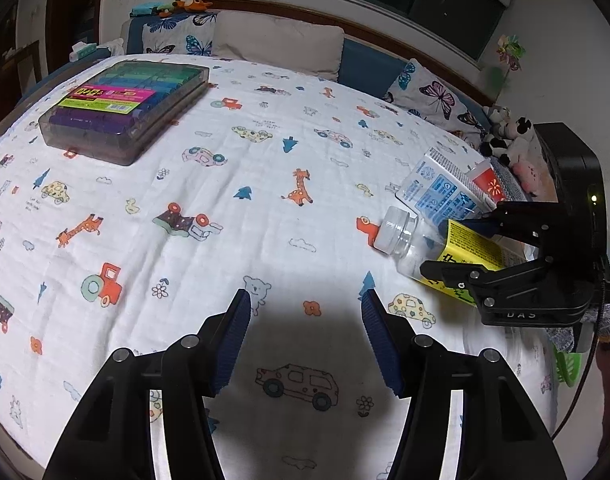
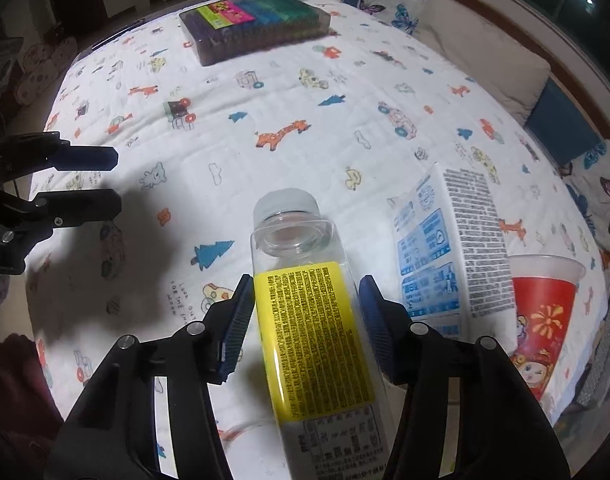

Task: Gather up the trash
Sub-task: 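Grasp the yellow-labelled plastic bottle with the right gripper while the left gripper returns to the bed, then grasp the clear plastic lid with the left gripper while the right gripper carries the bottle to the basket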

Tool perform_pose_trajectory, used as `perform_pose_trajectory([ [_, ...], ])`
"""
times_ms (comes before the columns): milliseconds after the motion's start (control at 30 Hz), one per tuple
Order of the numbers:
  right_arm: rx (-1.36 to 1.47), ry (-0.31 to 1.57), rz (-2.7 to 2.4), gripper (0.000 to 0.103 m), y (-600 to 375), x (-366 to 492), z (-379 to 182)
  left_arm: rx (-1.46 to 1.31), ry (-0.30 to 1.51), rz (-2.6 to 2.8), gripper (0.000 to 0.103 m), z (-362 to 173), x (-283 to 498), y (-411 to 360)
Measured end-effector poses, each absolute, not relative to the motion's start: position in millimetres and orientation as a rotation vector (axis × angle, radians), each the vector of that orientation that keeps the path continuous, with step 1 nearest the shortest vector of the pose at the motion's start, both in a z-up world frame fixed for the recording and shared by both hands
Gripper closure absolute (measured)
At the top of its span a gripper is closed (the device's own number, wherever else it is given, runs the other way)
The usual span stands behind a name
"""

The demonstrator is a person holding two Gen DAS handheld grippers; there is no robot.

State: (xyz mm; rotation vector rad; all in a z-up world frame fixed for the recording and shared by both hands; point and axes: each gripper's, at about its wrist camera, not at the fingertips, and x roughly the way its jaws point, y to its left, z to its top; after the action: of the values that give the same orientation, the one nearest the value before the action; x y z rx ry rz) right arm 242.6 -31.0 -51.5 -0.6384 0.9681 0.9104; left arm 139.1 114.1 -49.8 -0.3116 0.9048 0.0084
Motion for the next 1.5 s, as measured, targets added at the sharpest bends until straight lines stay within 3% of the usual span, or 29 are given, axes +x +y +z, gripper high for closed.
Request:
perform_pose_trajectory([
  [467,-0.45,0.873,0.842,0.056,-74.9,207.0,-8.6,-0.293,0.897,-0.048,0.047,-45.3,134.9,92.9],
  [867,-0.252,0.777,0.648,0.056,-165.5,171.6,29.0,-0.178,0.903,-0.236,0.047,-39.9,142.4,17.7],
  [1300,-0.092,0.756,0.447,0.056,-260.8,146.8,25.5,-0.053,0.984,-0.362,0.074,-66.8,176.3,-41.8],
  [1500,-0.032,0.759,0.363,0.056,-301.2,138.2,20.5,-0.028,0.994,-0.38,0.08,-72.0,184.2,-51.2],
])
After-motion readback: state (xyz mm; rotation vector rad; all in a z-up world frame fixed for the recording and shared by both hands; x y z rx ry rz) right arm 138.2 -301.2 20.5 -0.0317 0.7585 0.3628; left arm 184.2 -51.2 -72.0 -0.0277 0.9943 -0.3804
